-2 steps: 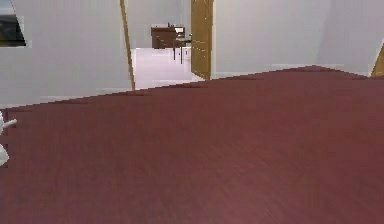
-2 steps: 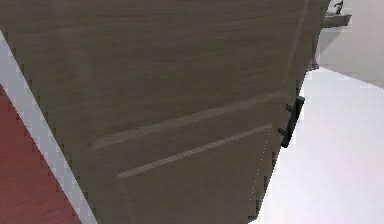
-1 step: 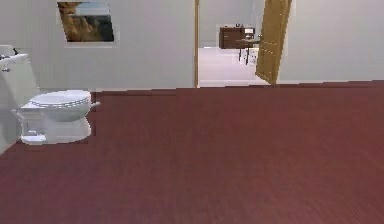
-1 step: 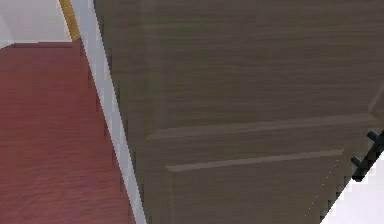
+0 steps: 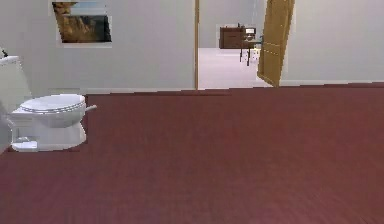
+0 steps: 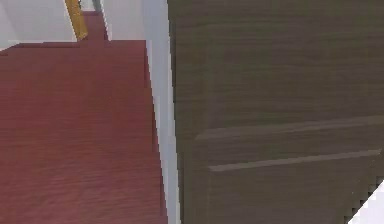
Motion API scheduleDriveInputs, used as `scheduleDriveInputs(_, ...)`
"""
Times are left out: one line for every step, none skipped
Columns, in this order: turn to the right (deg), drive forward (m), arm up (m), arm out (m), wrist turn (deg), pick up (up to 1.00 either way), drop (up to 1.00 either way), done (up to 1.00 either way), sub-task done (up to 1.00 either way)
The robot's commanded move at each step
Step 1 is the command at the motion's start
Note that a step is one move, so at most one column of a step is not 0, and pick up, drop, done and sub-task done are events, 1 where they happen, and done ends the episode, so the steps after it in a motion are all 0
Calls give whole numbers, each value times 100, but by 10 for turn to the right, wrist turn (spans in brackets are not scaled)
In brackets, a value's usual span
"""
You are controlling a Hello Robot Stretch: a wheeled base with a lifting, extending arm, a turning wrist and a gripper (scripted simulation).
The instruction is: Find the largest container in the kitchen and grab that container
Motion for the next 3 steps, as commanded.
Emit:
scheduleDriveInputs(420, 0, 0, 0, 0, 0, 0, 0, 0)
scheduleDriveInputs(0, 50, 0, 0, 0, 0, 0, 0, 0)
scheduleDriveInputs(210, 0, 0, 0, 0, 0, 0, 0, 0)
